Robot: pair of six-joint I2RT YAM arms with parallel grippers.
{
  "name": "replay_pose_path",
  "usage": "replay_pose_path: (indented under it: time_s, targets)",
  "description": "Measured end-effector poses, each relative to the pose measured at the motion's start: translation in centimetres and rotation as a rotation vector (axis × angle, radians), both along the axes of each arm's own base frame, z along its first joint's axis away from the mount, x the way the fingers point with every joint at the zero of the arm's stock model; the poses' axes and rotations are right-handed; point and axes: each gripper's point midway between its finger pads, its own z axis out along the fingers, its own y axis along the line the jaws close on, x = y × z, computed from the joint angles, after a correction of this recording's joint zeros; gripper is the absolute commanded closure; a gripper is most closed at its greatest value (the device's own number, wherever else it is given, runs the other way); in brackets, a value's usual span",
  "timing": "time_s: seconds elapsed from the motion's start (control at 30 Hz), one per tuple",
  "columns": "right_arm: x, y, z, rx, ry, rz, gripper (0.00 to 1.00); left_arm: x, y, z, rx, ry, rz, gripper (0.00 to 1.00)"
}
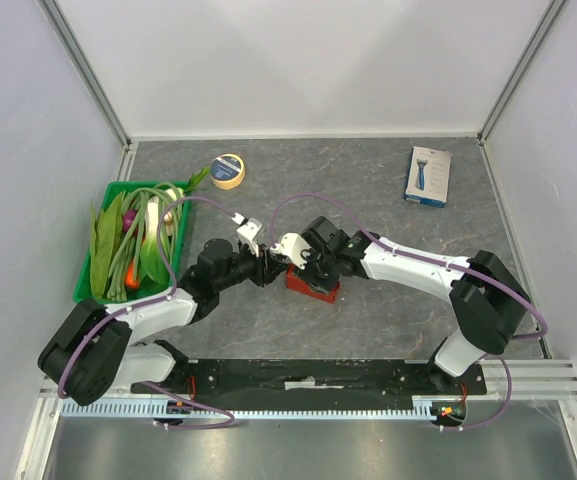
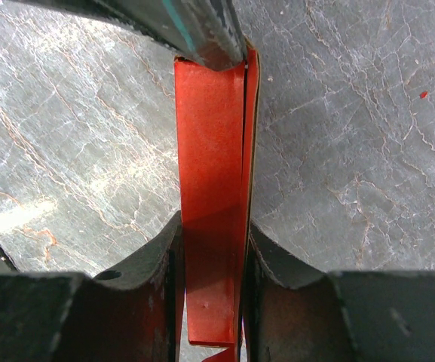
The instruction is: Fold the paper box
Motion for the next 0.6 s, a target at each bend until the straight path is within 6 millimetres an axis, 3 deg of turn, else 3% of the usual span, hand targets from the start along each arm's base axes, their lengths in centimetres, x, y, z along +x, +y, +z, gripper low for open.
replay_pose_path:
  time_s: [0.4,0.6]
  targets:
    - [0.0,0.0,0.0,0.000,0.000,0.000,0.87,-0.3,-1.2,0.3,0.018,-0.030,-0.030,0.89]
    - [0.1,0.0,0.0,0.004,0.003,-0.003,0.88,-0.1,-1.4,0.3,0.031,-0.037,-0.006,0.89]
